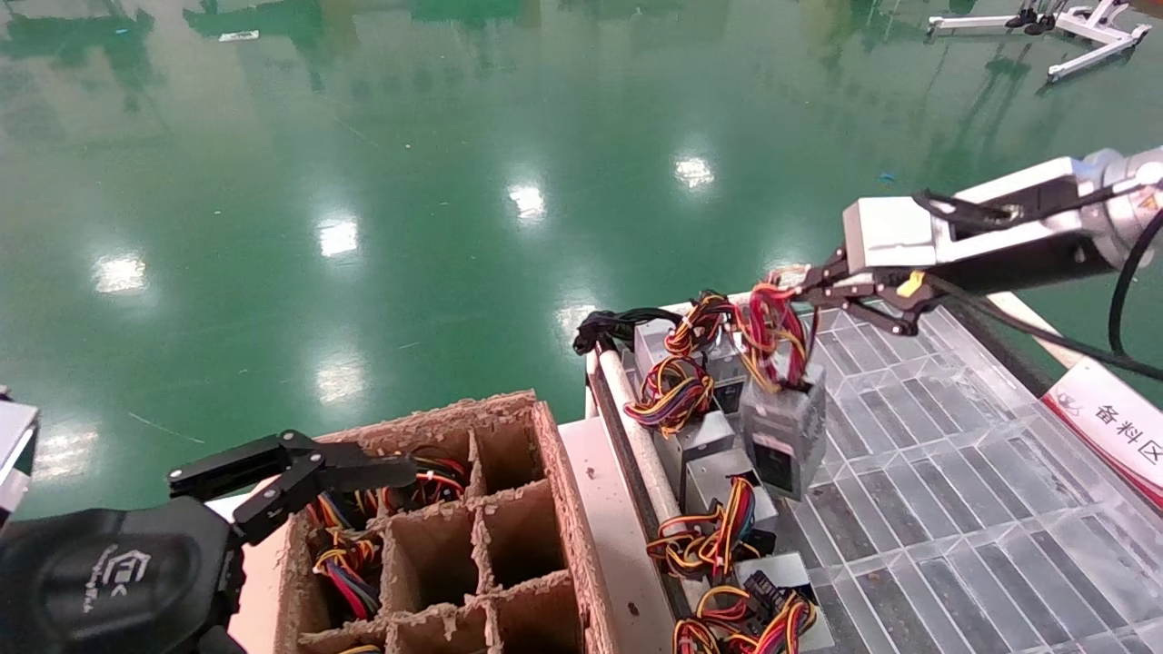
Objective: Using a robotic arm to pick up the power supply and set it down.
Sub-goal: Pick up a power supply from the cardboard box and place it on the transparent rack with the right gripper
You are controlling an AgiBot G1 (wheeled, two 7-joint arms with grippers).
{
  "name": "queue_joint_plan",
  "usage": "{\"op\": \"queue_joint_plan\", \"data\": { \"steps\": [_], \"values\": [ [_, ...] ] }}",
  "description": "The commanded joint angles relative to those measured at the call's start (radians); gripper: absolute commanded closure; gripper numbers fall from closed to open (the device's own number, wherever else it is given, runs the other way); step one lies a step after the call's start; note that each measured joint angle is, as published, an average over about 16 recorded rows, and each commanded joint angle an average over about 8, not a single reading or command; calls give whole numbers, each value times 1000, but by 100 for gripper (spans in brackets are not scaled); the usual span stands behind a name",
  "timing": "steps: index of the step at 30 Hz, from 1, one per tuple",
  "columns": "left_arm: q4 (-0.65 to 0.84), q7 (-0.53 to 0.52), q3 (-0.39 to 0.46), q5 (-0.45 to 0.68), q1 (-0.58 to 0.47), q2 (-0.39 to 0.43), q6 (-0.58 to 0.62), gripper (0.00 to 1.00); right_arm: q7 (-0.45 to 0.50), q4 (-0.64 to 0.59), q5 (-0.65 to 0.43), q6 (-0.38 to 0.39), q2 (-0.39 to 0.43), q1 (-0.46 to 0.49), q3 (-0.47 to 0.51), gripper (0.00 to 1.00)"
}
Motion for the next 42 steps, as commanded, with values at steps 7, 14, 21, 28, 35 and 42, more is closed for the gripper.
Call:
{"op": "queue_joint_plan", "data": {
  "steps": [7,14,21,28,35,42],
  "values": [
    [0,0,0,0,0,0,0,0,-19,-9,-14,-15,-2,-9,-10,100],
    [0,0,0,0,0,0,0,0,4,-37,-2,-43,18,-15,-2,100],
    [0,0,0,0,0,0,0,0,95,-88,98,-29,45,-53,69,100],
    [0,0,0,0,0,0,0,0,141,-83,159,18,36,-98,113,100],
    [0,0,1,0,0,0,0,0,155,-62,185,68,18,-124,130,100],
    [0,0,1,0,0,0,0,0,167,-55,201,89,17,-155,142,100]
  ]
}}
